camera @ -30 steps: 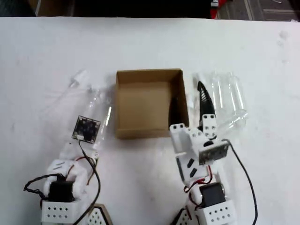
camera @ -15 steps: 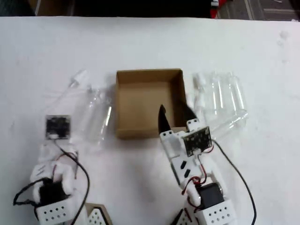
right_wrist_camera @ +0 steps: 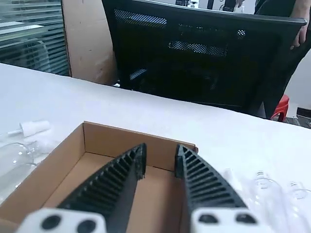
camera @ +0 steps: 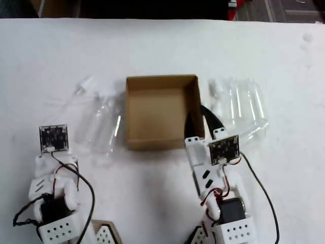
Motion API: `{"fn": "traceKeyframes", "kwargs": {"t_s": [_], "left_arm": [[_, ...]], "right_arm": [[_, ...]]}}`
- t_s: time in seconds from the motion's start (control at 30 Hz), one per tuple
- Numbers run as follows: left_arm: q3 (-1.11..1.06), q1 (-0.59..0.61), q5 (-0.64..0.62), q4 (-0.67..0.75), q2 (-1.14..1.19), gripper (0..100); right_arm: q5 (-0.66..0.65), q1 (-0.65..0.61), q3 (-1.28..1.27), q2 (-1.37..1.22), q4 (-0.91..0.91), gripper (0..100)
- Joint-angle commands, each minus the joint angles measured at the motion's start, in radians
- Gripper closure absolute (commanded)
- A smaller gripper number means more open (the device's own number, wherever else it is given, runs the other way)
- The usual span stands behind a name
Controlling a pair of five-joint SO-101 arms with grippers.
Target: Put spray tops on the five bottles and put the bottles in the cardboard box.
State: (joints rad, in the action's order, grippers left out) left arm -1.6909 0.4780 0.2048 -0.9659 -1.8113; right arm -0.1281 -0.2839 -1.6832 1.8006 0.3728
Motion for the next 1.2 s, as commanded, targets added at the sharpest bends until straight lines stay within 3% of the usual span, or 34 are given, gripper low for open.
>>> {"fn": "traceKeyframes", "kwargs": {"t_s": [0.0,0.8,1.17], "left_arm": [[0.048,0.012,0.002,-0.002,-0.012,98],[0.046,-0.005,0.011,-0.041,-0.012,97],[0.044,-0.005,0.011,-0.041,-0.012,97]], "right_arm": [[-0.011,-0.002,-0.008,0.001,0.035,91.0],[-0.005,-0.004,-0.008,0.002,0.039,91.0],[-0.005,-0.124,-0.008,0.001,0.067,91.0]]}}
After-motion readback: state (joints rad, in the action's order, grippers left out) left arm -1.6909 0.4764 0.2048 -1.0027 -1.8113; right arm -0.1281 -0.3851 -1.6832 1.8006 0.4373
